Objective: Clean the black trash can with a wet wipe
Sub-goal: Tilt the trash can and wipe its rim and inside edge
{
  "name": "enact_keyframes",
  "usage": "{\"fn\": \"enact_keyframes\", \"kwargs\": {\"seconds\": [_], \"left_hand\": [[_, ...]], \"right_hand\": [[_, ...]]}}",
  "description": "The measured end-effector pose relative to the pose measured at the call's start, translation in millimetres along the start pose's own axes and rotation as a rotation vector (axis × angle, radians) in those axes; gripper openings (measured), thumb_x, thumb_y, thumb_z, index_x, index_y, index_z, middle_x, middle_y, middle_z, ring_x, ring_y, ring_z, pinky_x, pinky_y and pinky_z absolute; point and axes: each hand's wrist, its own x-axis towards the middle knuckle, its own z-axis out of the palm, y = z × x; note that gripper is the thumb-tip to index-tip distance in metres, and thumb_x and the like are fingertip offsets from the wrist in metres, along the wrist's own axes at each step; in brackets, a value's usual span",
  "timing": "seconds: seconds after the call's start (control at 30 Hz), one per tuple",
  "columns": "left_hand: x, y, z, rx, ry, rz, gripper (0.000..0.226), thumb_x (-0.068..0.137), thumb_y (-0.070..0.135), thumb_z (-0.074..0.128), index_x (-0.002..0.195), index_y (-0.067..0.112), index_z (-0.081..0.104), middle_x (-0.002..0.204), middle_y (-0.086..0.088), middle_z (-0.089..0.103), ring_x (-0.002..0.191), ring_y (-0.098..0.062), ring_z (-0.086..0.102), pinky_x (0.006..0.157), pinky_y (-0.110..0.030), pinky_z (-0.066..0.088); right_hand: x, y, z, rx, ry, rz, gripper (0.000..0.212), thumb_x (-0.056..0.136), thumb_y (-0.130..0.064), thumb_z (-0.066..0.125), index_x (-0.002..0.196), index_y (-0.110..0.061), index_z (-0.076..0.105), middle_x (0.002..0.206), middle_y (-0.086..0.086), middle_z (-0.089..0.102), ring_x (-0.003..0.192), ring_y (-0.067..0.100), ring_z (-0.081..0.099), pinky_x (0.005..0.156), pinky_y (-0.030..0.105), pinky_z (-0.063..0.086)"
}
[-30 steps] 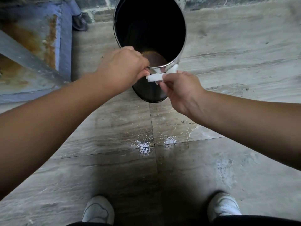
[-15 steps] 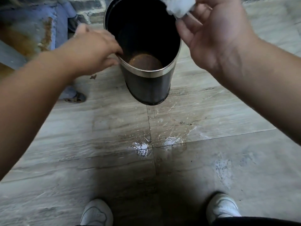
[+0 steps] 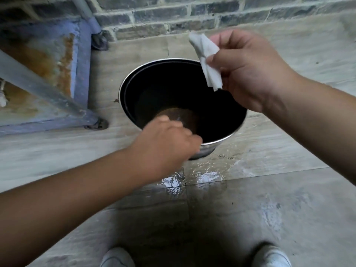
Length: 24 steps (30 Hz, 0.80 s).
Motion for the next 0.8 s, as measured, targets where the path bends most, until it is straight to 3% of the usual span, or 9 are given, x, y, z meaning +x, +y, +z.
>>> {"fn": "enact_keyframes", "kwargs": {"seconds": [0.07, 0.13, 0.23, 0.3, 0.37, 0.43, 0.5, 0.67, 0.8], "left_hand": [[-1, 8, -4, -0.092, -0.037, 0.04, 0.024, 0.091, 0.041, 0.054, 0.087, 0.02, 0.066, 0.078, 0.003, 0.07, 0.079, -0.024, 0.066, 0.068, -0.032, 0.042], [0, -7, -14, -0.175, 0.078, -0.003, 0.035, 0.091, 0.046, 0.046, 0.1, 0.019, 0.067, 0.086, -0.001, 0.072, 0.085, -0.027, 0.065, 0.071, -0.037, 0.048], [1, -60, -21, -0.173, 0.261, -0.217, 0.04, 0.088, 0.045, 0.048, 0.112, 0.016, 0.06, 0.105, -0.011, 0.066, 0.099, -0.036, 0.059, 0.083, -0.049, 0.047], [-4, -94, -15, -0.063, 0.159, -0.327, 0.052, 0.084, 0.053, 0.045, 0.123, 0.02, 0.053, 0.126, -0.014, 0.055, 0.116, -0.04, 0.05, 0.093, -0.056, 0.042], [-14, -111, -7, -0.038, 0.004, -0.301, 0.069, 0.079, 0.064, 0.04, 0.132, 0.021, 0.051, 0.144, -0.016, 0.041, 0.13, -0.041, 0.038, 0.099, -0.062, 0.036], [-27, -115, 2, -0.051, -0.102, -0.219, 0.085, 0.075, 0.074, 0.037, 0.138, 0.018, 0.047, 0.157, -0.018, 0.024, 0.143, -0.038, 0.023, 0.103, -0.061, 0.029], [-38, -115, 11, -0.096, -0.144, -0.171, 0.099, 0.074, 0.083, 0.032, 0.142, 0.013, 0.042, 0.161, -0.019, 0.006, 0.147, -0.036, 0.011, 0.11, -0.056, 0.022], [-42, -114, 17, -0.202, -0.125, -0.17, 0.108, 0.072, 0.087, 0.031, 0.145, 0.006, 0.035, 0.161, -0.019, -0.004, 0.148, -0.033, 0.002, 0.114, -0.047, 0.016], [-45, -111, 14, -0.272, -0.123, -0.207, 0.104, 0.071, 0.08, 0.041, 0.147, 0.009, 0.032, 0.161, -0.013, -0.007, 0.148, -0.03, 0.001, 0.115, -0.044, 0.015]], "right_hand": [[-1, -2, -7, -0.194, -0.035, -0.066, 0.025, 0.077, 0.007, 0.059, 0.087, -0.016, 0.06, 0.079, 0.006, 0.058, 0.065, 0.018, 0.057, 0.057, 0.029, 0.047], [-3, -5, -14, -0.436, -0.065, -0.177, 0.024, 0.073, 0.0, 0.064, 0.088, -0.019, 0.061, 0.088, 0.008, 0.057, 0.073, 0.017, 0.054, 0.064, 0.032, 0.046], [-7, -8, -24, -0.724, -0.089, -0.314, 0.019, 0.077, -0.006, 0.067, 0.093, -0.017, 0.064, 0.089, 0.007, 0.06, 0.068, 0.004, 0.054, 0.061, 0.018, 0.042], [-11, -9, -27, -0.855, -0.121, -0.362, 0.016, 0.078, -0.007, 0.066, 0.092, -0.015, 0.064, 0.082, 0.002, 0.061, 0.062, -0.003, 0.053, 0.055, 0.008, 0.038], [-15, -7, -27, -1.023, -0.206, -0.406, 0.017, 0.075, -0.011, 0.067, 0.09, -0.019, 0.064, 0.074, -0.007, 0.06, 0.062, -0.004, 0.054, 0.057, 0.014, 0.041], [-20, -1, -21, -1.256, -0.351, -0.46, 0.018, 0.075, -0.015, 0.067, 0.092, -0.02, 0.065, 0.076, -0.004, 0.064, 0.072, 0.013, 0.061, 0.066, 0.03, 0.047], [-22, 8, -16, -1.501, -0.5, -0.554, 0.017, 0.078, -0.017, 0.061, 0.095, -0.02, 0.063, 0.085, 0.002, 0.067, 0.089, 0.03, 0.061, 0.073, 0.037, 0.047], [-23, 17, -10, -1.92, -0.665, -0.588, 0.008, 0.08, -0.019, 0.058, 0.081, -0.025, 0.053, 0.09, -0.005, 0.065, 0.096, 0.024, 0.059, 0.082, 0.04, 0.038], [-17, 23, -11, -2.095, -0.751, -0.448, 0.022, 0.083, -0.023, 0.052, 0.102, -0.029, 0.063, 0.116, -0.011, 0.065, 0.121, 0.017, 0.055, 0.109, 0.042, 0.026]]}}
